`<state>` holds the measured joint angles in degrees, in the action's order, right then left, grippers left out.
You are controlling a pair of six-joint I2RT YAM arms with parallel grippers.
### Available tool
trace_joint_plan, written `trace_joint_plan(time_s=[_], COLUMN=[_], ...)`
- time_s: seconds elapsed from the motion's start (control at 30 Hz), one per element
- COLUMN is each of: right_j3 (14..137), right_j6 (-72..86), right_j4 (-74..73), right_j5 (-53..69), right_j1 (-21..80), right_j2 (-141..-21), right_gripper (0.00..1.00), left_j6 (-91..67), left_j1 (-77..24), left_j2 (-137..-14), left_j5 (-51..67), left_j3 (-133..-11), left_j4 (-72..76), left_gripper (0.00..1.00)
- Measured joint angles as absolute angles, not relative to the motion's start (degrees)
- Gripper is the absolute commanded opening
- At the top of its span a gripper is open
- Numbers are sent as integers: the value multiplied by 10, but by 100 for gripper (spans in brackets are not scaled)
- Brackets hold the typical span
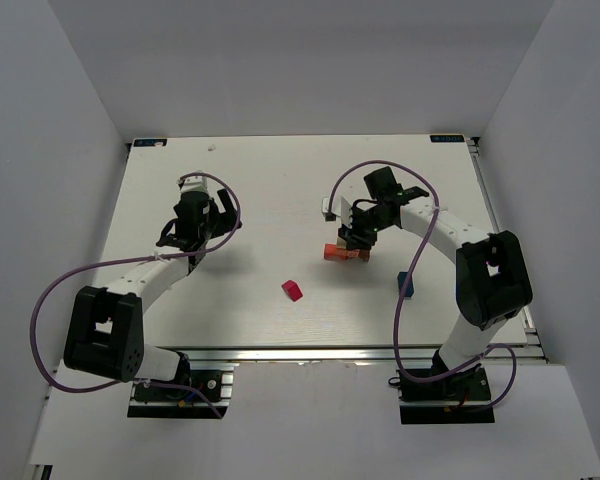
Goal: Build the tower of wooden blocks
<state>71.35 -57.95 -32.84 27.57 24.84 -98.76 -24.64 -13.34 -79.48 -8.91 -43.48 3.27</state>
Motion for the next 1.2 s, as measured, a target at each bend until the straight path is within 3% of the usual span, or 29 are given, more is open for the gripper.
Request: trace_joint_plan(time_s=[0.4,0.77,1.2], right_j3=[714,713,708], right_j6=[-585,-588,-589], right_j4=[-329,-328,-328], right_j5=[276,275,274], right_j1=[249,249,251], right_j2=[-988,-988,-988], right_gripper=[37,46,47], left_j6=[-246,-246,-246], left_j1=[-133,-133,-133], left_j2=[-803,-804,-812], left_j5=[-90,-90,-90], left_j3=[-435,-435,-436], left_j4=[33,32,32], left_gripper=[98,98,98])
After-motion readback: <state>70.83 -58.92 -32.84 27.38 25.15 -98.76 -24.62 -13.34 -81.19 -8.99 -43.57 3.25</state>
